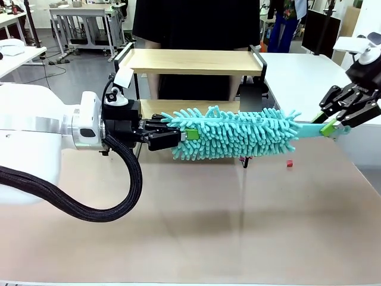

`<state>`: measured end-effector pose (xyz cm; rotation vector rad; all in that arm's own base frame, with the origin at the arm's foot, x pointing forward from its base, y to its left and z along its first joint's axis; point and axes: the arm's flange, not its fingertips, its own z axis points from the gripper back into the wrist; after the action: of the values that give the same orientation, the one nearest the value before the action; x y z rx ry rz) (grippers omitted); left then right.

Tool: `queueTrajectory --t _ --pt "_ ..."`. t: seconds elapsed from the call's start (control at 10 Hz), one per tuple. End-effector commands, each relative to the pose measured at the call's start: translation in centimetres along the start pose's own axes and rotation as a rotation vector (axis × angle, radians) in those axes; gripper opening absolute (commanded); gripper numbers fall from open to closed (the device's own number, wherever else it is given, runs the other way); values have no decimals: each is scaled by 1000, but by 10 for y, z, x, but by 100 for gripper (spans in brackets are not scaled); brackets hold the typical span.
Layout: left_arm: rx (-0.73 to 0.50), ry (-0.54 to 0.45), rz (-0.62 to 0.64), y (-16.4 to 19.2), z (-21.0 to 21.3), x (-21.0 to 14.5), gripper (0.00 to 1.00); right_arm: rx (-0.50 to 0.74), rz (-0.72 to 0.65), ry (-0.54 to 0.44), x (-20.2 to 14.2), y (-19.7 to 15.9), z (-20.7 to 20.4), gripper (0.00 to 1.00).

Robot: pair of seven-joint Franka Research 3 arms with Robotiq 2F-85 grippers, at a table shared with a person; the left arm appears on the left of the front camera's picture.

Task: Clean the shelf.
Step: Hand the Duster back to the human.

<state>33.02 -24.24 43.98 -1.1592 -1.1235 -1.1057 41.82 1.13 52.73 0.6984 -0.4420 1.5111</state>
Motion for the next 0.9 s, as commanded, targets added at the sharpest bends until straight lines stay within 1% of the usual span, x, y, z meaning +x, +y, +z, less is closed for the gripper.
queueTrajectory --t 0.0,0.2,0.4,0.6,0.7,0.8 --pt "-20 0 -5 -1 0 1 0 -13 -2 -100 10 3 26 100" --pt "-20 0 -5 -1 0 1 0 -34 -23 -257 13 7 60 100" --pt "-20 0 -5 -1 0 1 0 -113 -72 -440 4 13 102 100" --pt "-20 0 -5 -1 0 1 0 -164 -105 -548 -11 15 134 100" --pt "-20 0 -5 -1 0 1 0 -183 -120 -581 -16 15 144 100" --pt "-20 0 -5 -1 0 1 0 -165 -123 -588 -18 13 148 100"
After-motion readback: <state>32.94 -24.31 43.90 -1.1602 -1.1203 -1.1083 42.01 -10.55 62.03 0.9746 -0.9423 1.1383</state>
